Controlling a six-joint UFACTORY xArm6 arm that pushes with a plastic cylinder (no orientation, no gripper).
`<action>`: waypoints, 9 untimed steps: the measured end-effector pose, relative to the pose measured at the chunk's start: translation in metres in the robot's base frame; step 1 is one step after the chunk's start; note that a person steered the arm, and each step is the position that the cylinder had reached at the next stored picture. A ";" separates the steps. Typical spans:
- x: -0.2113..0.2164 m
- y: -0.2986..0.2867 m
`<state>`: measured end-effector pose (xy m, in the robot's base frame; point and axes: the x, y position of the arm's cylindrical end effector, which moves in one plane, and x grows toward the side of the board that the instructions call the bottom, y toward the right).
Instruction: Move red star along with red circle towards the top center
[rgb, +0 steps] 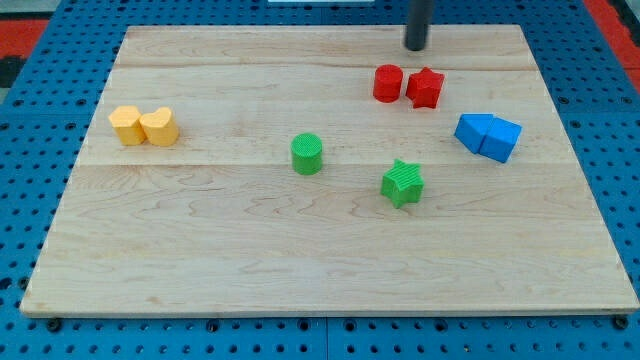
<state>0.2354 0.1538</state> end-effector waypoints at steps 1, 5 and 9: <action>-0.005 0.059; 0.095 -0.071; 0.085 -0.126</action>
